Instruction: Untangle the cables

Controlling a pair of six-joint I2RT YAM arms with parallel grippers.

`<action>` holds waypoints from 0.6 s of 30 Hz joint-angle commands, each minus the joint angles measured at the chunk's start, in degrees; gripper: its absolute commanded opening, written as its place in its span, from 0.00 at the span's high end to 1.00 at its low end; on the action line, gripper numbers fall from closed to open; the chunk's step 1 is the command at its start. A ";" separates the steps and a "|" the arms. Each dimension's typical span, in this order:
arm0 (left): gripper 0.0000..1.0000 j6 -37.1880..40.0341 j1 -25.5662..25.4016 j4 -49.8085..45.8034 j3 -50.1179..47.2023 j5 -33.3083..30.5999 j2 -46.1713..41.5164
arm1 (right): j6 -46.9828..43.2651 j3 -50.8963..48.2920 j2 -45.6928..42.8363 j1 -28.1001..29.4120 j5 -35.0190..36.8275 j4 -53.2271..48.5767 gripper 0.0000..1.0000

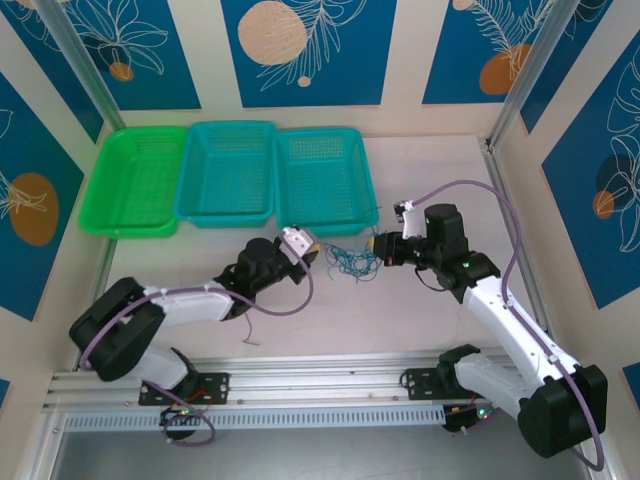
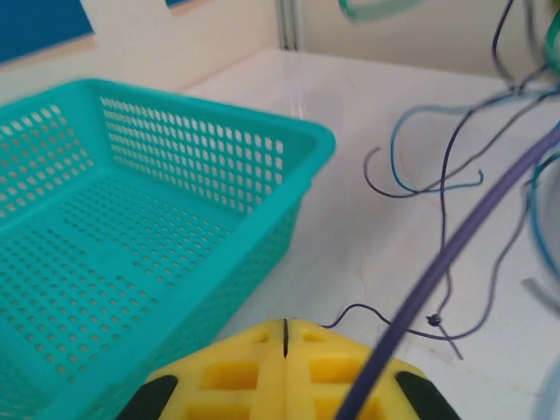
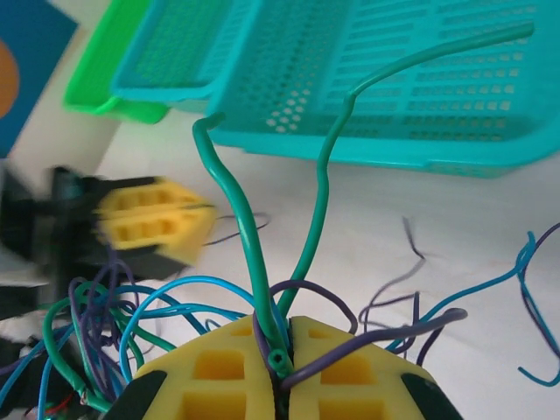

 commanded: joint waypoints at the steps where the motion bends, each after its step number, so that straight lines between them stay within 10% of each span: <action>1: 1.00 -5.32 -0.33 -4.47 -1.42 -6.51 -7.77 | 8.45 -3.41 -0.04 -1.18 12.70 -1.55 1.00; 6: 1.00 -15.85 2.84 -21.16 -1.68 -20.46 -18.56 | 20.78 -7.23 1.94 -7.68 27.37 -6.29 1.00; 18: 1.00 -28.29 17.05 -39.03 -2.37 -17.35 -31.74 | 29.08 -12.05 2.13 -27.56 26.80 -5.77 1.00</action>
